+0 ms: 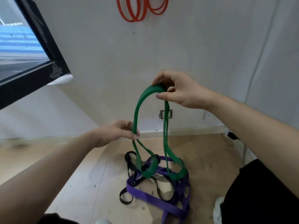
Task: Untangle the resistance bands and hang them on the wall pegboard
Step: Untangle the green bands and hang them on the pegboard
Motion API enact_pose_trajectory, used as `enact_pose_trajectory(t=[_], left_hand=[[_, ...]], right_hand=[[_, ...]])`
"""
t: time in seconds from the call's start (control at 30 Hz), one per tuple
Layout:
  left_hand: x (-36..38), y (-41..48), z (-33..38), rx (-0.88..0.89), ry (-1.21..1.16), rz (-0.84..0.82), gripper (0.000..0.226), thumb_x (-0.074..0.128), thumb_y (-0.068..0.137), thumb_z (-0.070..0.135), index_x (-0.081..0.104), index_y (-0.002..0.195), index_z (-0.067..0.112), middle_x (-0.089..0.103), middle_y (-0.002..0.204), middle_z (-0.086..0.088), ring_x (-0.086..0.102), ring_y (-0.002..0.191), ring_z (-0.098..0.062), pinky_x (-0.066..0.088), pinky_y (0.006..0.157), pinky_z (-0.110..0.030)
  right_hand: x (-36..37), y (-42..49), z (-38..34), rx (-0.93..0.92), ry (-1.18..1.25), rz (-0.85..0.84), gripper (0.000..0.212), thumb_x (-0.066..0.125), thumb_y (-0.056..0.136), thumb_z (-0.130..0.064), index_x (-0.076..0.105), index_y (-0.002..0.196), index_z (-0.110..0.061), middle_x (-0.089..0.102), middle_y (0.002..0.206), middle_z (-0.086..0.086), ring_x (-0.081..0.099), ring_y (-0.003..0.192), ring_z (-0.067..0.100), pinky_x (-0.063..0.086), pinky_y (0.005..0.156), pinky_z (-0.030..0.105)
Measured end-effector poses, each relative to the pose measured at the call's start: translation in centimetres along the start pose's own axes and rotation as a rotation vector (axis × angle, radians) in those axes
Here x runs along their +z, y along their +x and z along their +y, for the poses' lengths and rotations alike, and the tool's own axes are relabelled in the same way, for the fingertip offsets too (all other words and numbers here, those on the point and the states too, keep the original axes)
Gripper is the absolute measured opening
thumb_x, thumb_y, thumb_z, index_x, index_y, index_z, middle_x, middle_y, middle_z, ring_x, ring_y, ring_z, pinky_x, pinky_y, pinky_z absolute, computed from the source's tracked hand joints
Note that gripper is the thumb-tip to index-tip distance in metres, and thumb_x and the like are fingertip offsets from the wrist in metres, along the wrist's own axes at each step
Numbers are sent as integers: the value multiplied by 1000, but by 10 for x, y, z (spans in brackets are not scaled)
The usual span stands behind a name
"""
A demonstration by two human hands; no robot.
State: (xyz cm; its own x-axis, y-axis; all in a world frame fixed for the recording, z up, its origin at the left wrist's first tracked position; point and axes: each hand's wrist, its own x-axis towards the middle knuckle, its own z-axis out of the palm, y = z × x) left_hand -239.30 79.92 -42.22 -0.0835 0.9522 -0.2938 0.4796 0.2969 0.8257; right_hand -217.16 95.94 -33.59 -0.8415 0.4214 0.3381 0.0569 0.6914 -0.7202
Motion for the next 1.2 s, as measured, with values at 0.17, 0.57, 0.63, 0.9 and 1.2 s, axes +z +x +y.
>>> enact_pose_trajectory(t=[0.17, 0.57, 0.63, 0.9, 1.2], left_hand=[[6, 3, 25, 143, -282, -18, 46, 80, 69, 31, 66, 104, 5, 70, 102, -16, 68, 109, -32, 48, 101, -39], [25, -4, 53, 309, -157, 347, 53, 86, 66, 31, 69, 113, 14, 75, 97, -1, 71, 85, -11, 55, 78, -21], [25, -5, 54, 333, -106, 370, 49, 84, 68, 33, 70, 112, 15, 75, 96, -2, 71, 85, -13, 57, 79, -24], [17, -13, 57, 450, -120, 474, 36, 80, 76, 26, 71, 108, 12, 76, 94, 0, 71, 88, -14, 56, 80, -24], [-6, -23, 42, 406, -140, 585, 33, 74, 80, 31, 70, 109, 15, 70, 85, 10, 65, 81, -6, 55, 75, -21]], right_hand=[[3, -2, 0, 25, -119, -80, 31, 71, 91, -11, 60, 119, -16, 68, 106, -2, 67, 100, 10, 57, 93, 35], [18, -11, 8, 101, -135, -279, 55, 78, 86, -17, 50, 132, -21, 64, 107, -1, 67, 96, 14, 58, 89, 33], [21, -11, 10, 110, -109, -294, 60, 78, 86, -18, 47, 136, -21, 65, 106, -1, 67, 95, 15, 58, 89, 34], [44, -13, 22, 185, 185, -303, 55, 78, 83, -8, 54, 131, -16, 68, 107, 7, 68, 101, 16, 56, 87, 29], [43, -9, 38, 271, 149, -312, 56, 78, 84, -10, 51, 132, -18, 68, 104, 10, 71, 94, 23, 59, 84, 36]])
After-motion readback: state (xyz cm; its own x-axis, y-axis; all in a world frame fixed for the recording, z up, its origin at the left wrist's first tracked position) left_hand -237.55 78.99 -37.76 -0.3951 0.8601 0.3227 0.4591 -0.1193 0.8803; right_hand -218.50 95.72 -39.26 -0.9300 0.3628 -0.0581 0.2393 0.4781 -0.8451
